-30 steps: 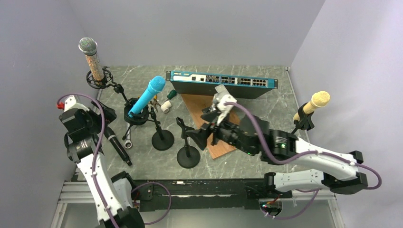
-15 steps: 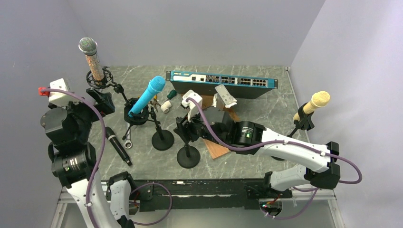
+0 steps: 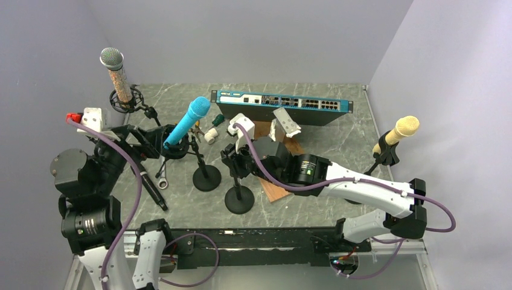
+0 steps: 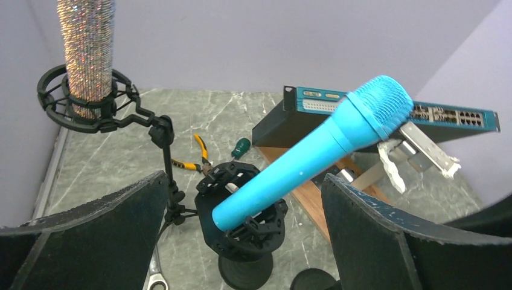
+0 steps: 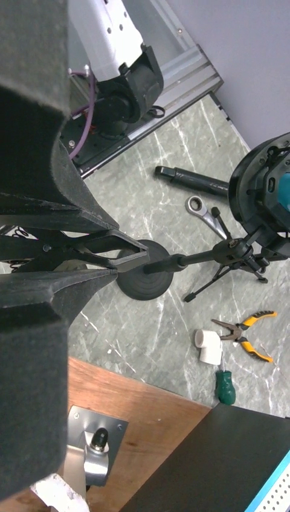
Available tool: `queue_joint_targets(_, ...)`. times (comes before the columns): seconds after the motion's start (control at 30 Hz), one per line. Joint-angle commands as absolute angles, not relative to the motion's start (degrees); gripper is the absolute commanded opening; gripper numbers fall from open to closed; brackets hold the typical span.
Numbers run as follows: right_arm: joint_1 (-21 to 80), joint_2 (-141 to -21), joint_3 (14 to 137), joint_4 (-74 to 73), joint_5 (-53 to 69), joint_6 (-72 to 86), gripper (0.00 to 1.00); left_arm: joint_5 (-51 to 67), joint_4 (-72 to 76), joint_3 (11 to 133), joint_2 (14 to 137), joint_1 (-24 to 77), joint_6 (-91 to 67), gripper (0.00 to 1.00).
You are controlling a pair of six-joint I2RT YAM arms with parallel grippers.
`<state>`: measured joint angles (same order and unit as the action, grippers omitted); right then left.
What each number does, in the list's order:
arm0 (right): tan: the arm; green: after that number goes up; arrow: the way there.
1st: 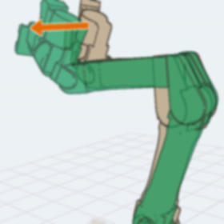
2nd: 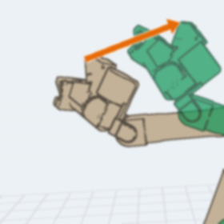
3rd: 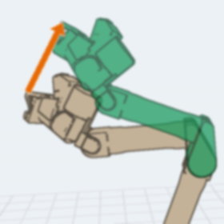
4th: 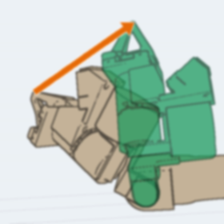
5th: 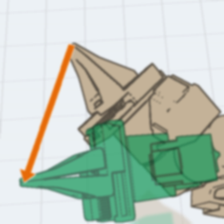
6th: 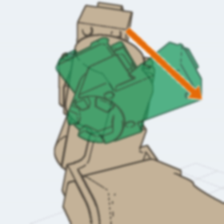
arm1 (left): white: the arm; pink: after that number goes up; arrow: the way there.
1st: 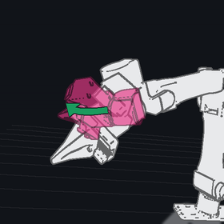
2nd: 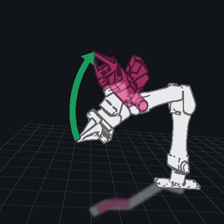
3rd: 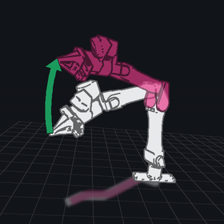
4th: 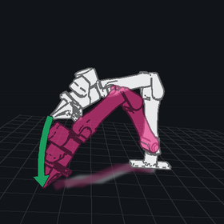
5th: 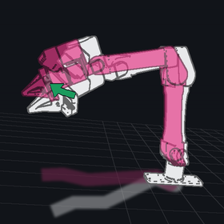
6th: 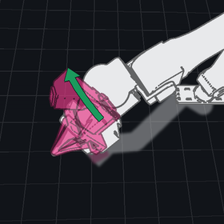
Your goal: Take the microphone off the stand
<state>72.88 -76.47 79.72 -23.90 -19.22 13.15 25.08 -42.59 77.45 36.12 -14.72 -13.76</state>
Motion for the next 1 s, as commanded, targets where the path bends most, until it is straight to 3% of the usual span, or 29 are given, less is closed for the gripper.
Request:
queue_joint_targets(0.0, 73.2, -78.9, 75.5, -28.2, -18.7, 15.5, 0.19, 27.3, -39.8, 76.4, 34.1, -12.5, -10.4, 0.99)
queue_joint_targets(0.37, 74.0, -80.4, 67.2, -27.1, -15.6, 21.2, 0.13, 23.4, -39.5, 74.1, 30.9, -8.9, -7.6, 0.99)
queue_joint_targets(0.67, 74.3, -79.0, 61.6, -24.7, -15.3, 24.2, 0.14, 25.3, -38.1, 73.2, 30.4, -8.7, -8.5, 0.99)
queue_joint_targets(0.97, 74.4, -79.6, 62.5, -23.8, -16.8, 23.2, 0.34, 28.9, -37.6, 73.1, 30.7, -8.7, -10.2, 1.0)
